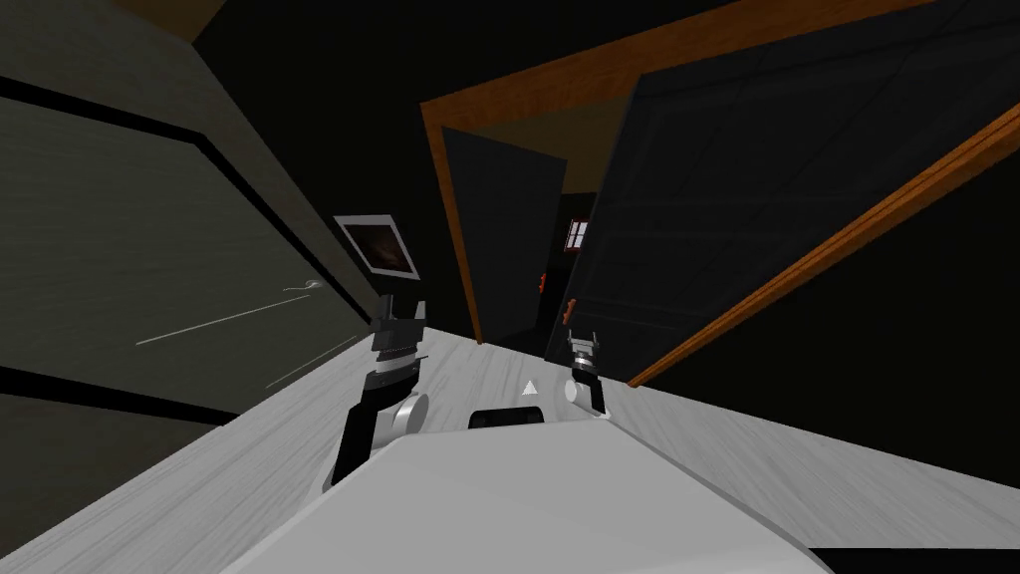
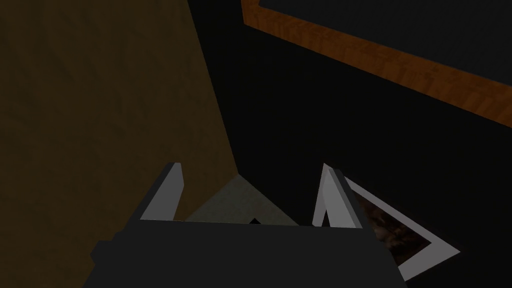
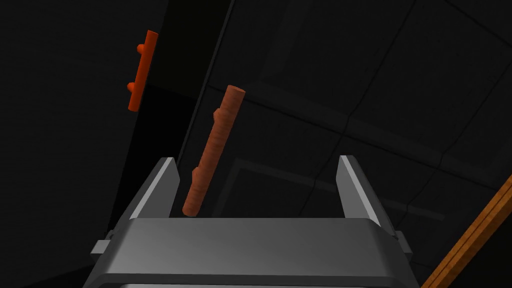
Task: Push the door open
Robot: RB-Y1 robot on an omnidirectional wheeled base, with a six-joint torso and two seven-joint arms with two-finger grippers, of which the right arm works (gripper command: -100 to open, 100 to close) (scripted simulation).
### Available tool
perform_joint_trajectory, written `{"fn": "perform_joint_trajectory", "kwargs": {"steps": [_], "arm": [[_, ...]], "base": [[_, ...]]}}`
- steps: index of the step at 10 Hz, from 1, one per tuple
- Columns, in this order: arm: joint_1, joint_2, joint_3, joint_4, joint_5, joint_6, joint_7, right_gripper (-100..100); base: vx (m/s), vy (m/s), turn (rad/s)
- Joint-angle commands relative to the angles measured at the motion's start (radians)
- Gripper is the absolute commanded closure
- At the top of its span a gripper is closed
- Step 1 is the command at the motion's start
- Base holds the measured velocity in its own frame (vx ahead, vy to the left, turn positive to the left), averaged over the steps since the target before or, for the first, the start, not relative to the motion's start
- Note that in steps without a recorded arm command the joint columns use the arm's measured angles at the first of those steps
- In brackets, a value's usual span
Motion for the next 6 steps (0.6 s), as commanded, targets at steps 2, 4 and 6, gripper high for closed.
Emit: {"fn": "perform_joint_trajectory", "kwargs": {"steps": [2, 4, 6], "arm": [[-0.020, 0.007, -0.006, 0.059, -0.028, -0.016, -0.040, -100], [-0.038, 0.016, -0.012, 0.111, -0.053, -0.030, -0.074, -100], [-0.050, 0.021, -0.016, 0.145, -0.069, -0.039, -0.096, -100]], "base": [[0.012, -0.133, 0.206], [0.003, -0.145, 0.227], [0.003, -0.112, 0.144]]}}
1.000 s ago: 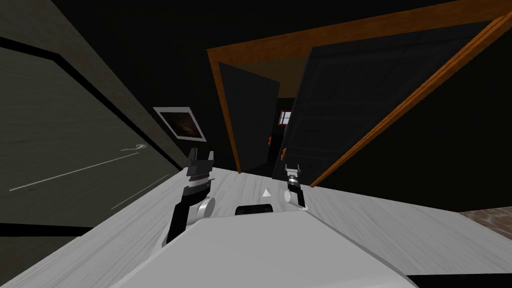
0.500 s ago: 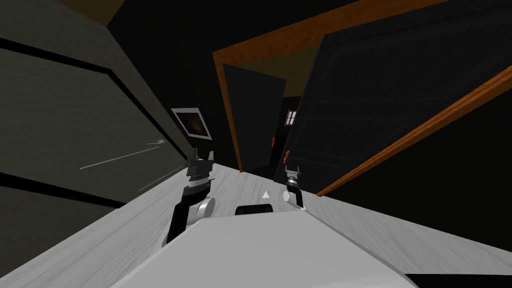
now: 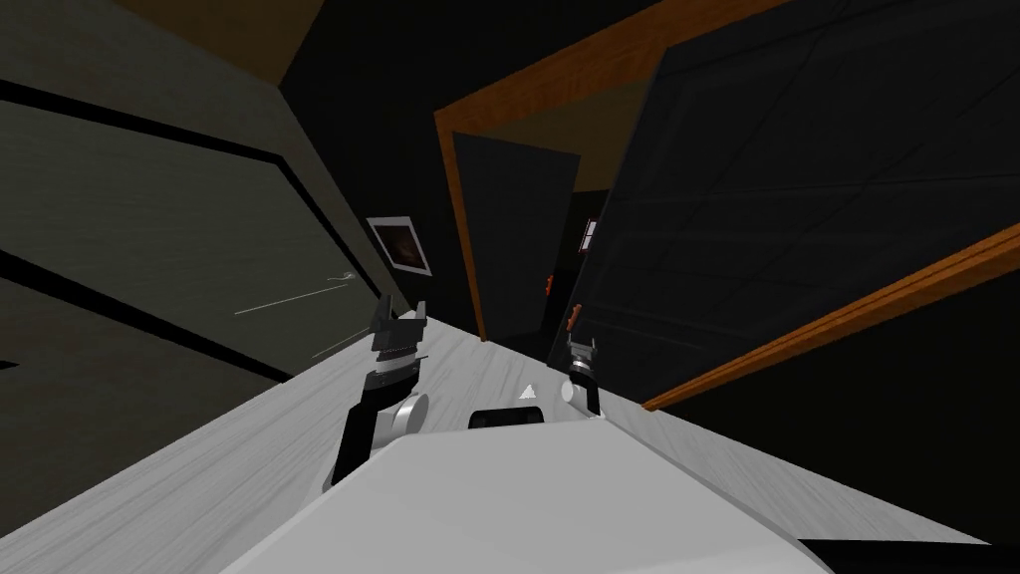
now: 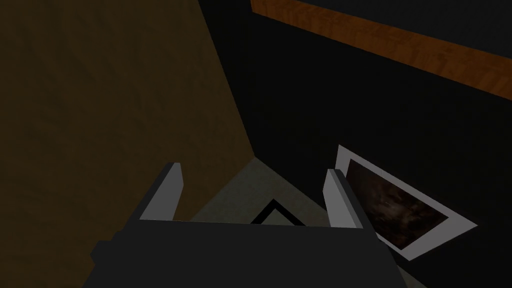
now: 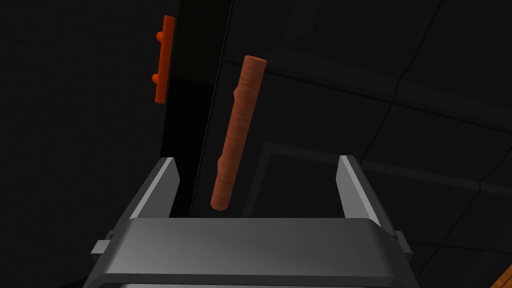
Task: Push the door open
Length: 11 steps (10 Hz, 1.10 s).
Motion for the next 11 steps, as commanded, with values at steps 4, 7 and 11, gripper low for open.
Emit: {"fn": "perform_joint_trajectory", "kwargs": {"steps": [4, 7, 11], "arm": [[-0.034, 0.019, -0.012, 0.102, -0.050, -0.028, -0.071, -100], [-0.061, 0.039, -0.021, 0.177, -0.086, -0.048, -0.121, -100], [-0.086, 0.064, -0.029, 0.250, -0.122, -0.068, -0.169, -100]], "base": [[0.002, -0.124, 0.186], [0.011, -0.152, 0.220], [-0.011, -0.128, 0.173]]}}
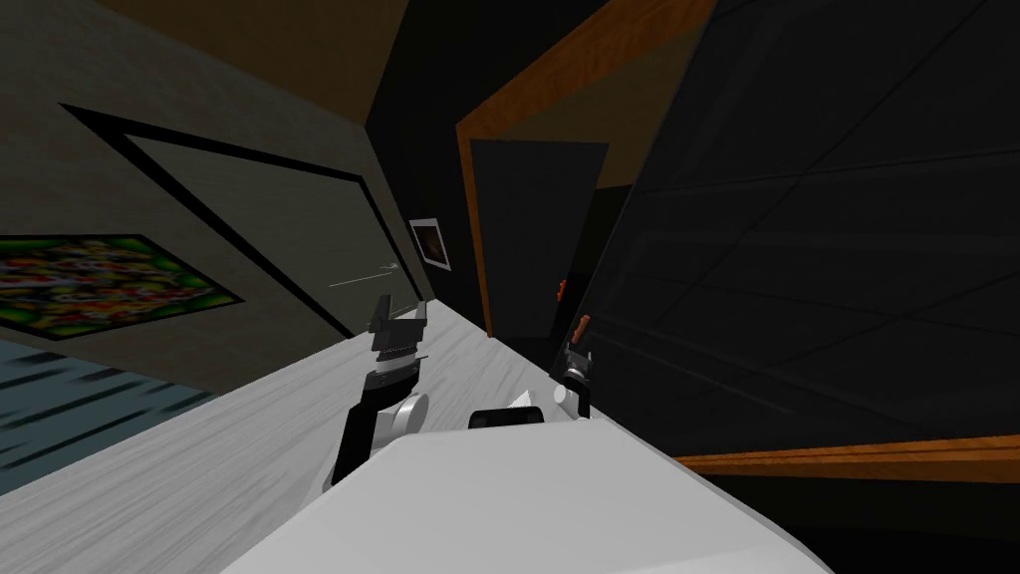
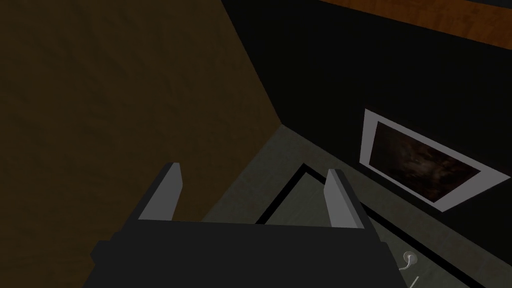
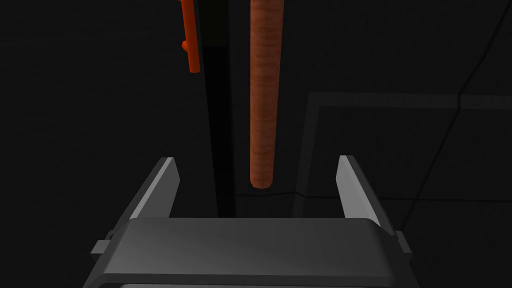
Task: Push the door open
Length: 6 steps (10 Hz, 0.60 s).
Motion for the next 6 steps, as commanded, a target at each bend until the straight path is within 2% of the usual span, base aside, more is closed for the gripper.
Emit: {"fn": "perform_joint_trajectory", "kwargs": {"steps": [1, 2, 3, 4, 6], "arm": [[-0.012, 0.010, -0.002, 0.029, -0.010, -0.010, -0.016, -100], [-0.017, 0.016, -0.004, 0.041, -0.016, -0.013, -0.024, -100], [-0.012, 0.013, -0.003, 0.031, -0.012, -0.009, -0.017, -100], [-0.010, -0.014, -0.004, 0.038, -0.014, -0.016, -0.026, -100], [-0.007, -0.029, -0.005, 0.042, -0.016, -0.020, -0.032, -100]], "base": [[-0.016, -0.121, 0.122], [-0.007, -0.099, 0.075], [-0.002, -0.041, 0.018], [0.082, -0.067, 0.033], [0.146, -0.097, 0.028]]}}
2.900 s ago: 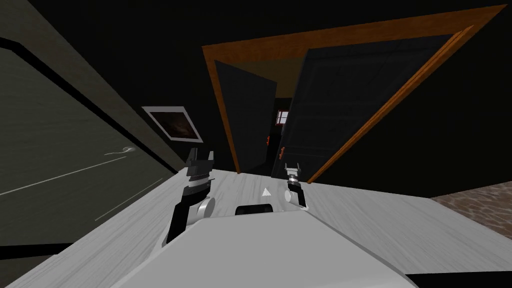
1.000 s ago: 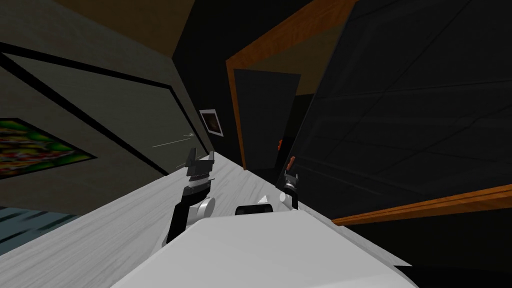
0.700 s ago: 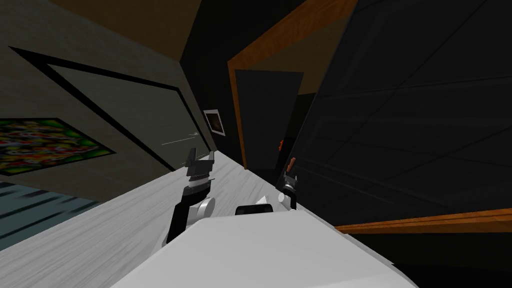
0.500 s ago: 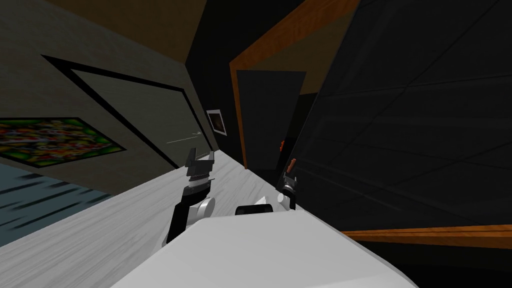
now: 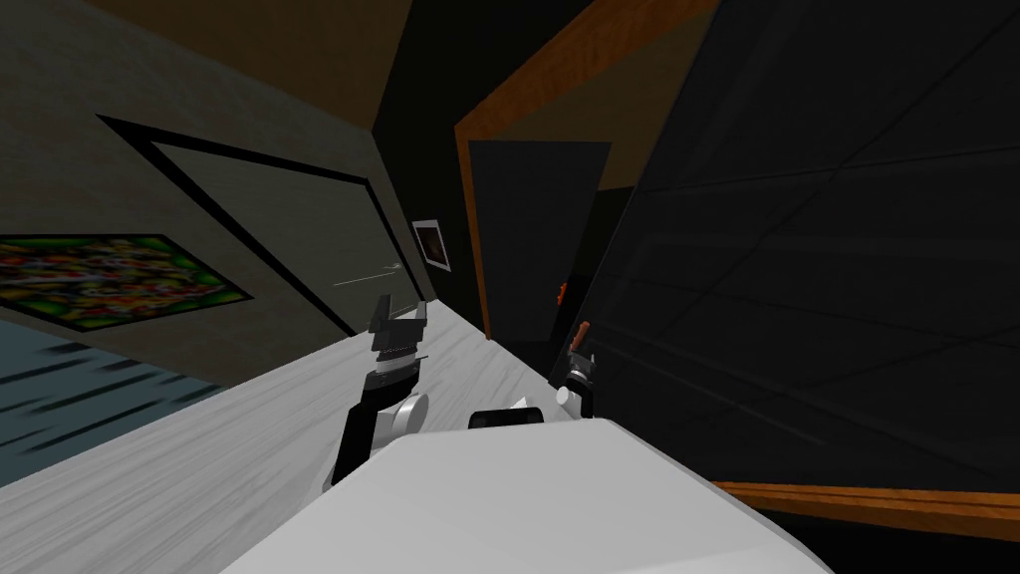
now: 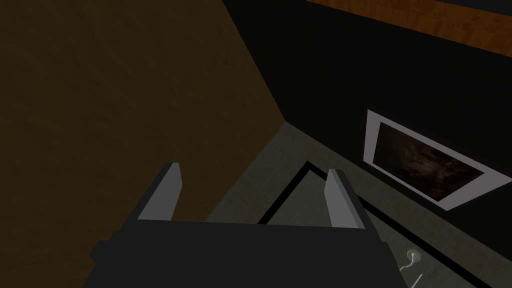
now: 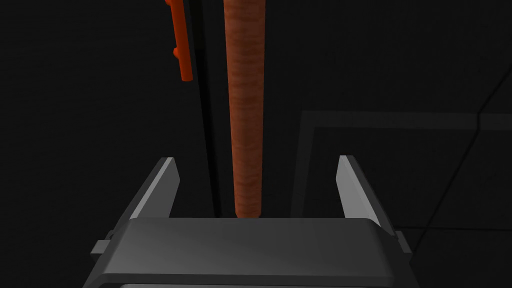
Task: Push the door open
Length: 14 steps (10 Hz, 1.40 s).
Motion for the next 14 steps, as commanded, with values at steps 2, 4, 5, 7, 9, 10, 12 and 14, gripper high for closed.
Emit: {"fn": "perform_joint_trajectory", "kwargs": {"steps": [2, 4, 5, 7, 9, 10, 12, 14], "arm": [[0.007, -0.010, -0.002, -0.001, -0.003, -0.003, -0.006, -100], [0.011, -0.003, -0.004, 0.005, -0.005, -0.010, -0.015, -100], [0.013, 0.005, -0.004, 0.007, -0.005, -0.012, -0.019, -100], [0.013, 0.001, -0.004, 0.003, -0.005, -0.009, -0.015, 100], [0.013, 0.001, -0.004, 0.003, -0.005, -0.009, -0.015, 100], [0.013, 0.001, -0.004, 0.003, -0.005, -0.009, -0.015, 100], [0.013, 0.001, -0.004, 0.003, -0.005, -0.009, -0.015, 100], [0.006, -0.009, -0.025, 0.006, -0.020, -0.011, -0.009, 100]], "base": [[0.160, -0.112, 0.028], [0.206, -0.133, 0.036], [0.157, -0.152, 0.029], [0.033, -0.030, 0.003], [-0.014, 0.021, 0.007], [0.000, 0.000, 0.000], [0.000, 0.000, 0.000], [0.140, -0.043, 0.015]]}}
